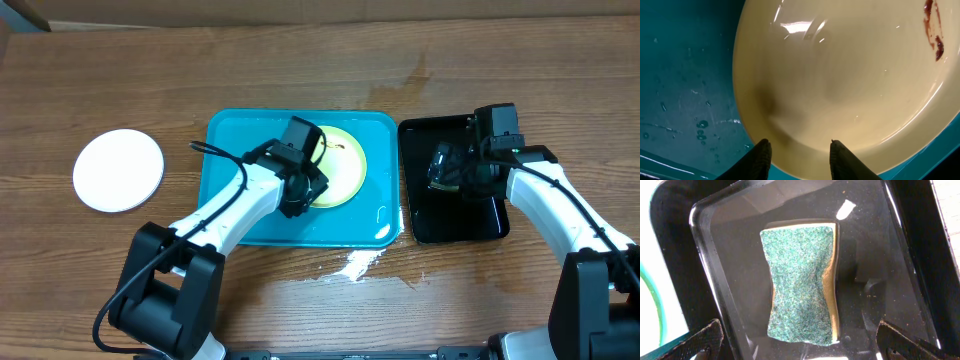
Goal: Clean dirty plates on tray and stack at the side
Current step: 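Adjust the left gripper's hold on the yellow plate's left rim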
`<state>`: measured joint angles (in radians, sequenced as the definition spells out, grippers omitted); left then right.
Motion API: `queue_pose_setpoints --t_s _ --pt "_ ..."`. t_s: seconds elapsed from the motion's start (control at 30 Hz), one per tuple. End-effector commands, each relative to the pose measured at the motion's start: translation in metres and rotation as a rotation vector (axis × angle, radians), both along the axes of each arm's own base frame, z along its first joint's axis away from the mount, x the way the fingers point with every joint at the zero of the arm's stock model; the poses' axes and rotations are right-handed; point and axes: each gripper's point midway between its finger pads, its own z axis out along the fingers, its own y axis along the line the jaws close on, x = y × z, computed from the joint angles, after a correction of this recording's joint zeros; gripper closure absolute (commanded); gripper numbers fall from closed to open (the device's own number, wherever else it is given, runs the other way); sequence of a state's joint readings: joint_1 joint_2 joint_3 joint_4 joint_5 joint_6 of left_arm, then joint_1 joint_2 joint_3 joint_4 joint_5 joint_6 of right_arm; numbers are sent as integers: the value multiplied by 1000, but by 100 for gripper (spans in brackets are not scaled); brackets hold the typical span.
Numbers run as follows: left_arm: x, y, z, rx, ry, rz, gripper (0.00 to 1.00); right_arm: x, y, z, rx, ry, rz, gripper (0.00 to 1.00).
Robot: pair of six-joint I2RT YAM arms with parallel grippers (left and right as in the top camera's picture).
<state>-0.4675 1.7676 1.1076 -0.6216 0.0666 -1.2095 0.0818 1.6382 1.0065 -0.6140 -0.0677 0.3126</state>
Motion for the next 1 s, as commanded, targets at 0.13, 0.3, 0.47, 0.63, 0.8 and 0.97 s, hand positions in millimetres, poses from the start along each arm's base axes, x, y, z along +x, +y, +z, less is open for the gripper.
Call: queue_pose_setpoints --t_s 0.13,0.3,0.47,0.63,0.8,0.97 --pt "-14 -6 -8 40 29 50 73 0 0 -1 -3 -1 4 0" --pt "-15 -7 -8 19 47 129 64 -1 0 -1 -3 0 4 0" --pt "-30 -18 -9 -46 124 105 73 -1 0 -1 -3 0 4 0" --pt "-33 0 -12 49 122 132 71 -1 0 -1 -3 0 4 0" --pt "-32 12 -14 108 105 170 70 0 0 -1 -3 -1 4 0" --pt "-25 18 -14 139 67 188 71 -1 0 -1 -3 0 4 0"
